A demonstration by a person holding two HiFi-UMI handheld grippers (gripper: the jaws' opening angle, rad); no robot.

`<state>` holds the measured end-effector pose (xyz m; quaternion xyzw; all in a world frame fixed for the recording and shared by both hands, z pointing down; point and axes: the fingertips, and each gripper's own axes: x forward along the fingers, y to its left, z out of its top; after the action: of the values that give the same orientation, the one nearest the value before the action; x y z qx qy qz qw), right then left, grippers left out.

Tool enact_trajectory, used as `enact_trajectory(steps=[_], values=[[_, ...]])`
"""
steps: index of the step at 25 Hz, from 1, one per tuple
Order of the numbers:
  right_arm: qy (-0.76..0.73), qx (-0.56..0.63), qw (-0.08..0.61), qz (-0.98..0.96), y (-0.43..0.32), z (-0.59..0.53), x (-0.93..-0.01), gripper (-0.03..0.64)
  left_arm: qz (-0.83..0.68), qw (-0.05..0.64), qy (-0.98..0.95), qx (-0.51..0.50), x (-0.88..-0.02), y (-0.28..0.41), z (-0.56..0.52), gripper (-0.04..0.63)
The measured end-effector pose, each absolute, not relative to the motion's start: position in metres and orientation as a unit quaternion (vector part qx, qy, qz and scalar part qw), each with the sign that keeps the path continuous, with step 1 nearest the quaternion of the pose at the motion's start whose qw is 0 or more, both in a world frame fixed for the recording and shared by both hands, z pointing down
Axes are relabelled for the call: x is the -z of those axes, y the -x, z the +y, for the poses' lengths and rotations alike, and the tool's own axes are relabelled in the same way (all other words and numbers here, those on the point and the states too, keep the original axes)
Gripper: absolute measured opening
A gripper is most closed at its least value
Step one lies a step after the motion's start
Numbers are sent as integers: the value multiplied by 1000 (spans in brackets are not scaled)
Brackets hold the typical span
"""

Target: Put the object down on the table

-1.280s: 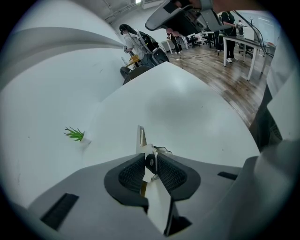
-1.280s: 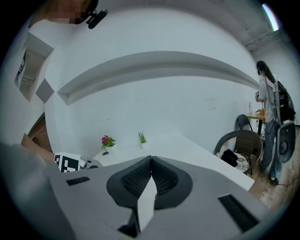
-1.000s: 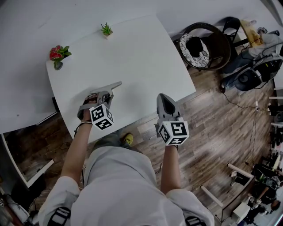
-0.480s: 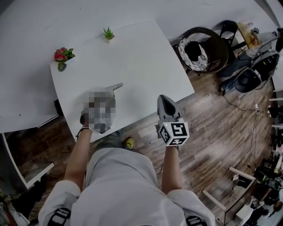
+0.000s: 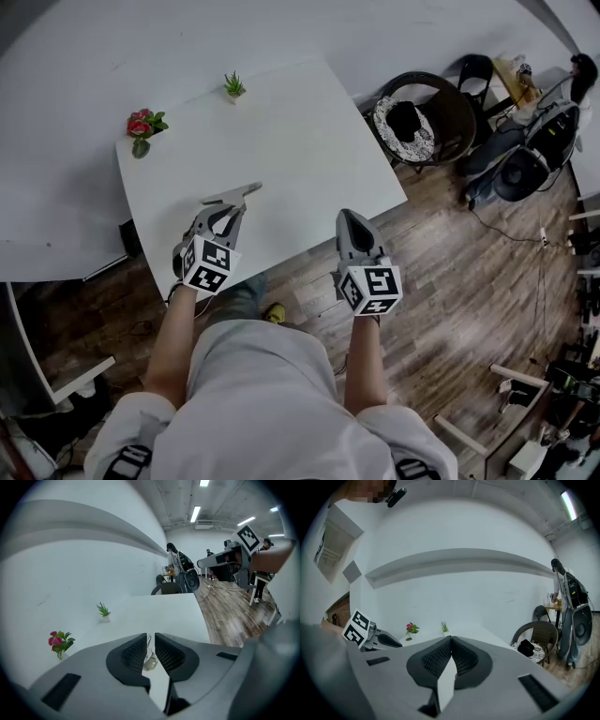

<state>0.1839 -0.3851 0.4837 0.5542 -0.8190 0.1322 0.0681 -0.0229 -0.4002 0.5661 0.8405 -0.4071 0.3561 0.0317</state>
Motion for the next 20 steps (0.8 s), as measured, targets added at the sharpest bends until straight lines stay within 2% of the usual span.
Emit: enact_trajectory(steps=[8,20], values=[[-559,-116,59,-819,-187,-362,-468,9,-448,27,-836,-316,-536,33,-382,35],[-575,-95,39,-812,-207,-323,-443,9,-480,-3,-837,-264,-478,32,-354,23]])
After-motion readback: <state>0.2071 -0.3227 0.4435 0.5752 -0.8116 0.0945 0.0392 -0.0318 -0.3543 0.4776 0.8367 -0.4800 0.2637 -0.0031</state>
